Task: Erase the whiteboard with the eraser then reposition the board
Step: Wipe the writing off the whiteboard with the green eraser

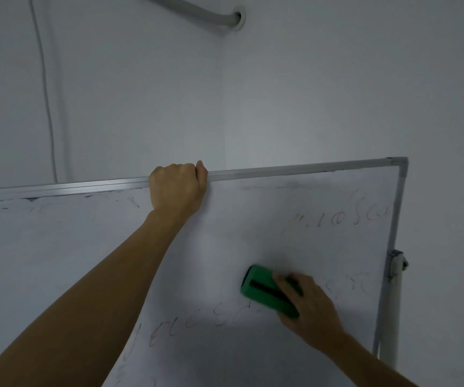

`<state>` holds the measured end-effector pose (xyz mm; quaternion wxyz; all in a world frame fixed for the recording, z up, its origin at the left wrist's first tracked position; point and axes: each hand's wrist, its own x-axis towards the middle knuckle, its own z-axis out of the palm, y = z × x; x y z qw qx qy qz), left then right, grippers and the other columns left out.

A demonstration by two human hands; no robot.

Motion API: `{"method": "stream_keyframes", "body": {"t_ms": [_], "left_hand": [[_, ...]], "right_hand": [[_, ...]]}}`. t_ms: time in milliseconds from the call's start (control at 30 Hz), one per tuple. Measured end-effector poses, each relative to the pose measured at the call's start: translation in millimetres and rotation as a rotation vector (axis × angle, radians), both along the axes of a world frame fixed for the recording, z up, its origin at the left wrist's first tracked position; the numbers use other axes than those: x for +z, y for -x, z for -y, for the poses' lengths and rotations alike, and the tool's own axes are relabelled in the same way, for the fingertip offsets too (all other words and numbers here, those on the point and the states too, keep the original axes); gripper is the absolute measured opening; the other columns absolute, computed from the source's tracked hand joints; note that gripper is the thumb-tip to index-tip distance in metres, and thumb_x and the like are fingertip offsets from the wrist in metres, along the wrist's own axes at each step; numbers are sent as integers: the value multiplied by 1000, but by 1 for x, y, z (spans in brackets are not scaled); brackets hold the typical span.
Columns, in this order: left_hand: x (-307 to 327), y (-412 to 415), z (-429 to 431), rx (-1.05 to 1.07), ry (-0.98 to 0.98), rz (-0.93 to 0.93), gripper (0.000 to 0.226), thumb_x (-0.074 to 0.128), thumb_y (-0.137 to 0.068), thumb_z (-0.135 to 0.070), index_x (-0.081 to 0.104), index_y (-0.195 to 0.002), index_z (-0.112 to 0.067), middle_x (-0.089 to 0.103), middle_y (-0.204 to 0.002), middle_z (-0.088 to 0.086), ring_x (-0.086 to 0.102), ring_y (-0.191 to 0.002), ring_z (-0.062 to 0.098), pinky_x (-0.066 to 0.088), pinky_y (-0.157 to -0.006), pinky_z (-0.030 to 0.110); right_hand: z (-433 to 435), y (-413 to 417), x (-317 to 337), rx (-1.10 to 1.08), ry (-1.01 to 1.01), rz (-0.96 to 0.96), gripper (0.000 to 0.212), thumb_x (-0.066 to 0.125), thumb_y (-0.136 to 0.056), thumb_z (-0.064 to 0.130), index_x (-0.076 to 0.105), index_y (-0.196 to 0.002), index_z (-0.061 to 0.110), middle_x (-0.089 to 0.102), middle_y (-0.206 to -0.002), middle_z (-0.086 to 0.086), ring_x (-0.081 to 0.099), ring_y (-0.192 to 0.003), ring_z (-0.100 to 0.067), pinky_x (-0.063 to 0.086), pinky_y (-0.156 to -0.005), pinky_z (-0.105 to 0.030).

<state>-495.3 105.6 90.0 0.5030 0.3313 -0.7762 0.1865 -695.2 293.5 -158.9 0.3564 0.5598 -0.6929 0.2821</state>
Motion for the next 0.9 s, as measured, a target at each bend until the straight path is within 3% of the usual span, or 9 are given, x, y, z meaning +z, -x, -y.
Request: {"method": "stream_keyframes", "body": {"t_ms": [100, 300, 400, 467, 533, 600, 767, 833, 900], "left_hand": [[0, 1, 0, -1, 3, 6, 51, 36, -99, -30, 45, -52, -10, 26, -43, -2, 20, -39, 15, 15, -51, 29], [0, 10, -2, -5, 12, 14, 50, 35, -99, -29, 45, -54, -10, 30, -45, 0, 33, -44, 24, 22, -55, 31], [3, 15, -4, -47, -5, 35, 51, 33, -99, -32, 47, -56, -10, 38, -49, 2, 40, -48, 26, 26, -57, 32], [5, 24, -13, -93, -6, 72, 50, 32, -100, -33, 46, -57, -10, 38, -49, 1, 37, -46, 22, 26, -56, 31], [6, 31, -19, -123, -9, 94, 49, 32, -100, -34, 44, -58, -11, 38, -50, 0, 36, -46, 20, 25, -56, 30], [5, 32, -19, -127, -7, 81, 49, 32, -100, -34, 43, -58, -11, 36, -49, 0, 40, -49, 23, 25, -56, 31], [3, 35, -22, -97, 1, 72, 48, 32, -100, -34, 48, -62, -10, 33, -48, -2, 39, -50, 24, 24, -56, 31], [3, 37, -24, -83, -2, 66, 48, 33, -100, -34, 50, -62, -10, 33, -48, -1, 38, -49, 24, 23, -56, 31], [3, 37, -23, -75, -1, 51, 49, 34, -100, -33, 49, -60, -9, 31, -47, -1, 36, -47, 23, 21, -55, 31]], "right_hand": [[-14, 38, 31, -109, 146, 70, 91, 86, -66, 31, 38, -143, 21, 48, -123, -16, 59, -97, -30, 58, -77, -38], [-21, 60, 64, -274, 481, 864, 101, 65, -75, 59, 11, -154, 24, 43, -123, -17, 51, -108, -35, 47, -85, -40], [1, 10, 34, -172, 299, 457, 91, 74, -79, 43, 25, -151, 17, 45, -121, -12, 52, -98, -23, 51, -75, -32], [8, -10, 7, -51, 60, 60, 84, 69, -77, 43, 30, -148, 20, 49, -120, -11, 55, -97, -22, 58, -74, -35], [1, 5, 11, -10, -16, -142, 82, 66, -76, 42, 28, -147, 26, 49, -121, -11, 55, -99, -25, 59, -73, -38], [-9, 31, 34, -87, 121, -15, 86, 77, -74, 35, 31, -146, 24, 49, -123, -18, 57, -100, -31, 58, -78, -42], [-21, 74, 89, -261, 507, 749, 98, 70, -80, 48, 10, -154, 25, 42, -128, -17, 48, -112, -34, 46, -88, -43], [-9, 49, 82, -249, 459, 728, 96, 70, -81, 47, 12, -154, 23, 41, -128, -15, 49, -108, -31, 48, -86, -40], [4, 16, 53, -146, 317, 446, 89, 75, -78, 40, 26, -150, 18, 43, -127, -16, 53, -102, -27, 55, -80, -37]]}}
